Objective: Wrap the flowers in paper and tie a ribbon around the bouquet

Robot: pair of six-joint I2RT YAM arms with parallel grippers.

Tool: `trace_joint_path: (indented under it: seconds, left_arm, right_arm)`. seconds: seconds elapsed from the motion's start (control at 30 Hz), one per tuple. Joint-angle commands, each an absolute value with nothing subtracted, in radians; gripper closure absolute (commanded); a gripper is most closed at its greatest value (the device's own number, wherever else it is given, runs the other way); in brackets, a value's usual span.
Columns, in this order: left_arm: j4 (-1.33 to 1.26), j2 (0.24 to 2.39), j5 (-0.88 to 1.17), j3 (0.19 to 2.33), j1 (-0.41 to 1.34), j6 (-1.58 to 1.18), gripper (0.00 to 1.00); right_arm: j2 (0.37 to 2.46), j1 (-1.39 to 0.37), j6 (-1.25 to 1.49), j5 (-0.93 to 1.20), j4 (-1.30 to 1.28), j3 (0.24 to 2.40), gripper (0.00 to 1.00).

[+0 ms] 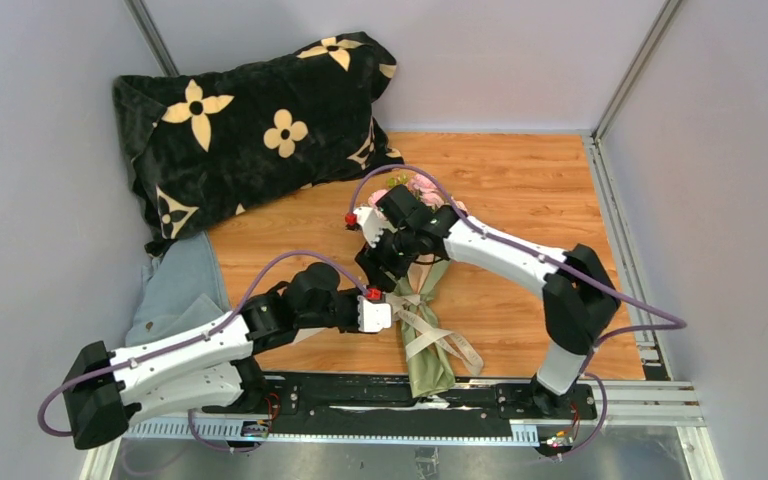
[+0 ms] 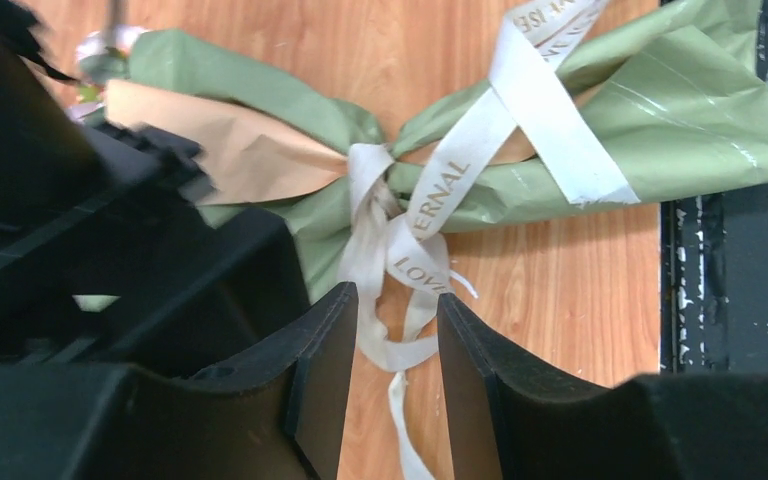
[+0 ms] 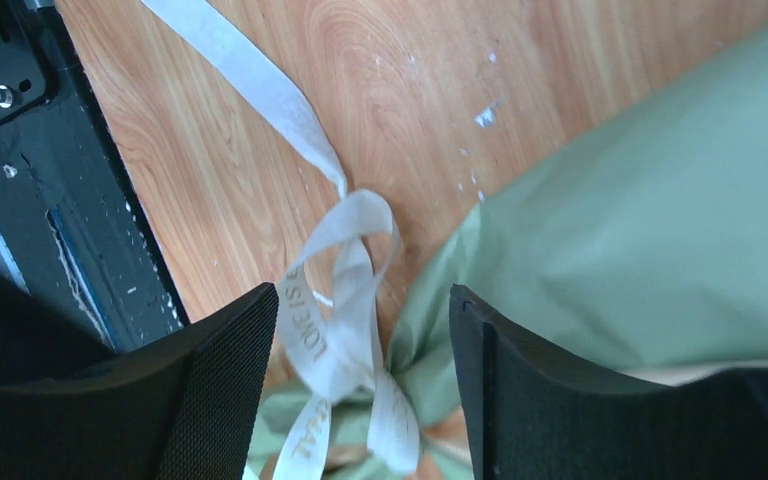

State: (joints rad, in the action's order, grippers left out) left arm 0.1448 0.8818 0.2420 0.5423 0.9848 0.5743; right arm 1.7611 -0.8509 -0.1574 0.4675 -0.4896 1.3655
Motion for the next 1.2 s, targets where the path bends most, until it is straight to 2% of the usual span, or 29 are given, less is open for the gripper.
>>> trace_joint_path:
  seconds: [0.0,0.1,0.13,0.2,0.37,0.53,0.77,1.0,1.07,1.17]
  left_arm:
    - [0.050,0.960,0.360,0.530,0.977,0.595,0.58]
    - [-0.029,1.047,0.433,0.534,0.976,0.595,0.63]
    - [-0.053,1.076,0.460,0.537,0.978,0.597,0.63]
    - [-0.084,1.132,0.491,0.542,0.989,0.606,0.62]
    - [-0.155,1.233,0.442,0.559,1.036,0.608,0.50]
    - [-0.199,1.264,0.356,0.561,1.044,0.575,0.48]
    - [-0.221,1.324,0.264,0.565,1.045,0.592,0.55]
    - [-0.229,1.338,0.262,0.566,1.044,0.598,0.63]
    - [-0.229,1.339,0.259,0.566,1.044,0.598,0.66]
    - [-0.232,1.338,0.246,0.567,1.043,0.590,0.77]
  right_arm:
    - [1.624,-0.818,-0.145,0.334,-0.611,1.297,0.38]
    - [1.547,-0.771,-0.075,0.371,-0.579,1.152,0.58]
    - [1.522,-0.760,-0.053,0.396,-0.557,1.103,0.60]
    - [1.472,-0.750,-0.022,0.443,-0.501,1.026,0.58]
    - [1.403,-0.735,-0.005,0.479,-0.403,0.927,0.51]
    - [1.420,-0.697,-0.006,0.445,-0.381,0.901,0.51]
    - [1.451,-0.664,-0.020,0.512,-0.344,0.910,0.52]
    - [1.485,-0.663,-0.018,0.592,-0.321,0.908,0.55]
    - [1.491,-0.664,-0.017,0.598,-0.321,0.910,0.63]
    - [1.486,-0.656,-0.010,0.600,-0.324,0.913,0.83]
